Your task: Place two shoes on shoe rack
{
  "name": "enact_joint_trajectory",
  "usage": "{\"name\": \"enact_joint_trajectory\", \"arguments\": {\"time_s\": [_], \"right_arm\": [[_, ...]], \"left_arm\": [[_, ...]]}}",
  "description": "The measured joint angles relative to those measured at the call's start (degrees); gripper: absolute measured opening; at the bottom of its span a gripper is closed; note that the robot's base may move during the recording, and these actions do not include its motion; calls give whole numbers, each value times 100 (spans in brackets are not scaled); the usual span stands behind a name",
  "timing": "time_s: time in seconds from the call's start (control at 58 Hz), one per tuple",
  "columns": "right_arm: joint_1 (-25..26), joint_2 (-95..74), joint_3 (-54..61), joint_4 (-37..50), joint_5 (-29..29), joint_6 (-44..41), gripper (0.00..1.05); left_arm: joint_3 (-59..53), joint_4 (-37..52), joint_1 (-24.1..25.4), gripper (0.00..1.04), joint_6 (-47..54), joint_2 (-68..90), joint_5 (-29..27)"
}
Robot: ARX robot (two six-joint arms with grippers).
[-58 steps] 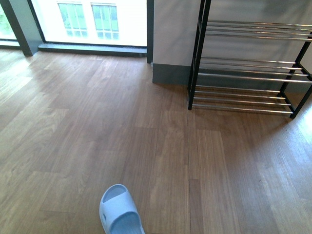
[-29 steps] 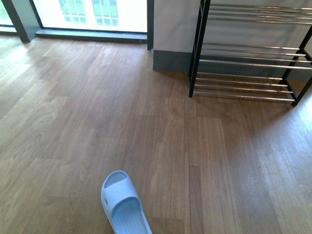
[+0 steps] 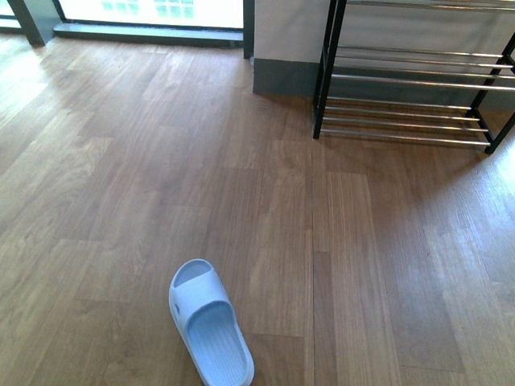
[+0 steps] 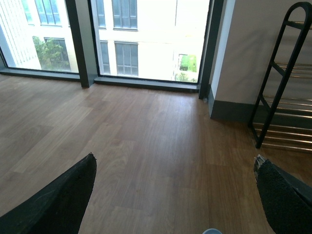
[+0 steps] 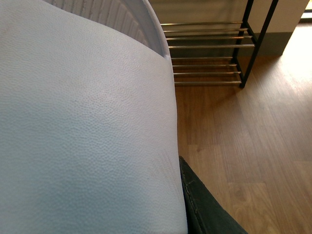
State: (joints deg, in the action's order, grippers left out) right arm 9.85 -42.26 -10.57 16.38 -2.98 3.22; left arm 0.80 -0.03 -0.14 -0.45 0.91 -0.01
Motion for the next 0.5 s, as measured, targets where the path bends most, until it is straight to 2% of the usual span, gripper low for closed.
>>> {"name": "enact_joint_trajectory", "arguments": {"time_s": [0.103, 0.155, 0.207, 0.241, 0.379, 0.5], "right_arm": [[0, 0, 0, 0, 0, 0, 1], [0, 0, 0, 0, 2, 0, 1], [0, 0, 0, 0, -2, 0, 1], [0, 2, 0, 0, -2, 0, 1], [-7, 2, 0, 0, 0, 0, 1], [-7, 2, 0, 0, -2, 0, 1]], "left_arm": [[9, -33, -33, 95, -63, 31, -127], [94, -275, -254, 95, -367, 229, -772], [175, -125, -560, 95, -737, 826, -1493], [223, 105, -664, 95, -879, 1261, -1676], [492, 1237, -907, 95, -986, 3167, -1384], [1051, 2621, -1163, 95, -660, 5875, -820]]}}
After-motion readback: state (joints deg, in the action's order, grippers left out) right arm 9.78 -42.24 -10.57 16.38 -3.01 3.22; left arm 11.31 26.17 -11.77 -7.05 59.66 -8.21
